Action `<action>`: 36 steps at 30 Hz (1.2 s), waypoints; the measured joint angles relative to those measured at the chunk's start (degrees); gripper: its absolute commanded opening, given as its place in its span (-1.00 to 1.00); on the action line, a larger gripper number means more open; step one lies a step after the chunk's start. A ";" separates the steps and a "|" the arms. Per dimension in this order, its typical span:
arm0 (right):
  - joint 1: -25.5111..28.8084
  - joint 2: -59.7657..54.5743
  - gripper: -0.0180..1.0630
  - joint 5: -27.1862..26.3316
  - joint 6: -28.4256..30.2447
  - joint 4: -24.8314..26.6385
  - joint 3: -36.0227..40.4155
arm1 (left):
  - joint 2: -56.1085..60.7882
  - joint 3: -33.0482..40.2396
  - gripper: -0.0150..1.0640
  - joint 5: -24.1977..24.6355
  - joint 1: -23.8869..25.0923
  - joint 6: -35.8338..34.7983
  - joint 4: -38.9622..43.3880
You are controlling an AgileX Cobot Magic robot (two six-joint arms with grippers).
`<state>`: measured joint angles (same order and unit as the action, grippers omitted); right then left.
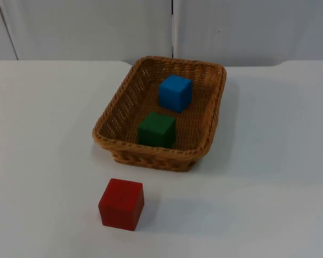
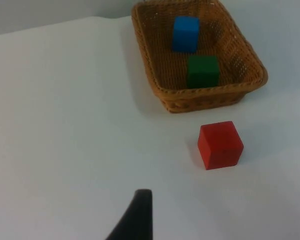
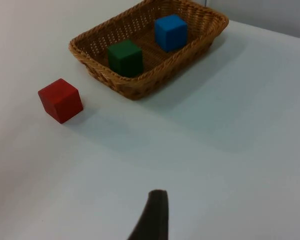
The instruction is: Pick up one cube with each hand and place exactly two cubes into the same basket, leaving the remaining cube outside.
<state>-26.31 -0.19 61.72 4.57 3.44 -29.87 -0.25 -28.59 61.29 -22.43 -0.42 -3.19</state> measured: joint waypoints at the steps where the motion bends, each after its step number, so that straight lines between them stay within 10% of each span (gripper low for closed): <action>1: 0.00 0.00 0.43 0.00 0.00 0.00 0.00 | 0.00 0.00 0.72 0.00 0.00 0.00 0.00; 12: 0.00 0.00 0.46 0.00 -0.23 0.00 0.00 | 0.00 0.00 0.72 0.00 0.00 0.00 0.00; 19: 0.00 0.00 0.99 0.00 -0.92 0.00 0.00 | 0.00 0.00 0.96 0.00 0.00 0.00 0.00; 36: 0.00 0.00 0.98 0.05 -1.14 -0.12 0.00 | 0.00 0.00 0.98 0.00 0.00 0.00 0.00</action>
<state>-26.31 -0.19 61.77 3.42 3.31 -29.87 -0.25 -28.59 61.29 -22.43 -0.42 -3.19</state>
